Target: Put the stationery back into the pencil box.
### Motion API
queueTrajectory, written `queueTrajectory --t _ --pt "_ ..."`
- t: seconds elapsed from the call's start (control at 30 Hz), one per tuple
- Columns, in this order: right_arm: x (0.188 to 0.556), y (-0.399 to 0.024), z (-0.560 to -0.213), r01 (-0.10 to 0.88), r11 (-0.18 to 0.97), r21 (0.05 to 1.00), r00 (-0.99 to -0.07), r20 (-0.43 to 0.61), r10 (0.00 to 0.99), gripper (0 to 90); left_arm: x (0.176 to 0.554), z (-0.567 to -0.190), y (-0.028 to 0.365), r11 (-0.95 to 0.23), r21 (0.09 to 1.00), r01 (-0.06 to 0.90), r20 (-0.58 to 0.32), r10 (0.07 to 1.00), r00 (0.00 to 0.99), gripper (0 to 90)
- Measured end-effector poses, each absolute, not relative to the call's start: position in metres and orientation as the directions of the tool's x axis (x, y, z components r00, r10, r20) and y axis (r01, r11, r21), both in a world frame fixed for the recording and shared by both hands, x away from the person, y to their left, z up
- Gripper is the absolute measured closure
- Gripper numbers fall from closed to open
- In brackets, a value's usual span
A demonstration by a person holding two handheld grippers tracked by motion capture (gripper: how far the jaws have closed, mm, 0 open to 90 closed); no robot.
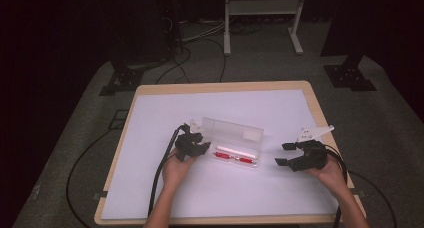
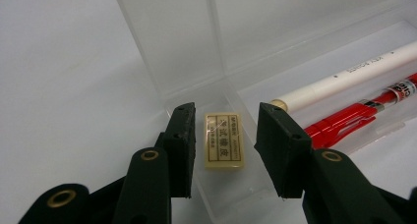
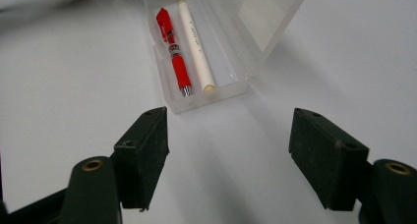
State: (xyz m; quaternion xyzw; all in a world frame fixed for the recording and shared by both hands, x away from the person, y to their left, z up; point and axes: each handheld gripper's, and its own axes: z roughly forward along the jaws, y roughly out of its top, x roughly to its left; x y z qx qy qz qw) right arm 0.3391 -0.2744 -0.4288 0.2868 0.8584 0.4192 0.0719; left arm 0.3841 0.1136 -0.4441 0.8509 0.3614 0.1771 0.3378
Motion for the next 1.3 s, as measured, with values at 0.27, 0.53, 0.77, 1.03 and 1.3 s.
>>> queueTrajectory --t 0.27,0.53,0.77,1.03,1.3 --pt "0.340 -0.275 -0.432 0.441 0.482 0.757 -0.822 0.126 0.555 30.1 0.379 -0.439 0.114 -0.513 0.716 0.474 0.058 0.720 0.692 54.6" --pt "0.341 -0.276 -0.434 0.452 0.479 0.752 -0.816 0.132 0.563 29.0 0.369 -0.431 0.115 -0.532 0.729 0.430 0.077 0.688 0.721 47.2" --pt "0.341 -0.276 -0.435 0.457 0.480 0.749 -0.814 0.135 0.564 28.8 0.364 -0.427 0.118 -0.549 0.729 0.408 0.084 0.664 0.743 41.3" --pt "0.341 -0.276 -0.436 0.458 0.482 0.747 -0.814 0.134 0.566 28.6 0.361 -0.425 0.119 -0.562 0.726 0.396 0.092 0.650 0.755 37.7" --pt "0.341 -0.275 -0.437 0.459 0.485 0.744 -0.814 0.135 0.565 28.6 0.359 -0.424 0.120 -0.574 0.722 0.387 0.099 0.639 0.763 35.6"
